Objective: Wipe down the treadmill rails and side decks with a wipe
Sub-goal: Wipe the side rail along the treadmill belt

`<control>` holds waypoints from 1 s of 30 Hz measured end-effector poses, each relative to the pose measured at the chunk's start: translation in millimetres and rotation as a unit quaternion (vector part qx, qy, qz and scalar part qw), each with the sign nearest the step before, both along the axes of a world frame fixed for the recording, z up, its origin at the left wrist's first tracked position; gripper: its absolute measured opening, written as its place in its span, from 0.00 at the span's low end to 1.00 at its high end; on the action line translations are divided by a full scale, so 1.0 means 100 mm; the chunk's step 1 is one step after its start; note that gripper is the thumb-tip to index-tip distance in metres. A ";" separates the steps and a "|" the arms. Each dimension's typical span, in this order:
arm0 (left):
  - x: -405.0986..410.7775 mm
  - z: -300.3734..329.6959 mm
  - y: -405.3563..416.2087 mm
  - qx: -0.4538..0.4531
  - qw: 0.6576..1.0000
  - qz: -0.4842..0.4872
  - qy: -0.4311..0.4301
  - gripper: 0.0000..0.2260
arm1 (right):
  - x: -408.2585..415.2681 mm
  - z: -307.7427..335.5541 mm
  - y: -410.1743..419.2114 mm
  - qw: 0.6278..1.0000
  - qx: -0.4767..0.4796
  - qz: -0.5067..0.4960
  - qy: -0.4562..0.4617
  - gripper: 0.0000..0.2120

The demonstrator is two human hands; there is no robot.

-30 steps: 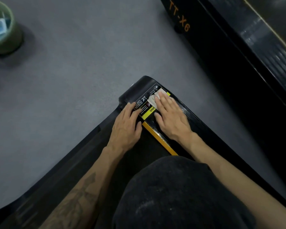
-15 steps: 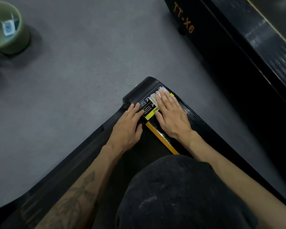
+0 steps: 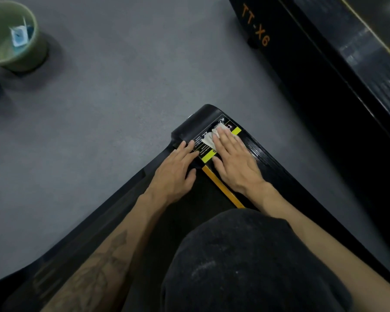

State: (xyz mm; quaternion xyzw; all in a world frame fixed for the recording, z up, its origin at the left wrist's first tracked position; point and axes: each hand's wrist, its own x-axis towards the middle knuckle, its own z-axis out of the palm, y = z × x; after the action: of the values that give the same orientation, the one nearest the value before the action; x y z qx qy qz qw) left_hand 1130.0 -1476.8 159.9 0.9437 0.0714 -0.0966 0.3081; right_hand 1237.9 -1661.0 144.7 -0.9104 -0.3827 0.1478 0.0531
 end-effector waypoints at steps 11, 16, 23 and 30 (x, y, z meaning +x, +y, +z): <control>-0.05 0.02 -0.04 -0.123 0.990 0.061 0.011 0.31 | -0.15 -0.05 -0.11 0.987 0.012 0.159 0.010 0.31; -0.07 -0.01 0.01 -0.078 0.996 0.035 -0.009 0.29 | -0.09 -0.05 0.02 0.999 -0.002 0.044 -0.020 0.32; -0.15 -0.06 0.02 -0.102 0.994 0.045 -0.024 0.29 | -0.23 -0.10 0.25 0.996 0.010 0.084 0.002 0.34; -0.13 -0.08 0.09 -0.059 0.996 0.057 -0.017 0.26 | -0.19 -0.11 -0.11 0.986 -0.002 0.163 -0.034 0.31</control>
State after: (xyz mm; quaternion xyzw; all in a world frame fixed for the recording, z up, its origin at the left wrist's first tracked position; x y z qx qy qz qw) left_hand 1117.5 -1468.3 151.8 0.9197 0.1142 -0.0665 0.3698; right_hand 1219.0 -1672.1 133.4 -0.8402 -0.5277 0.1244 0.0135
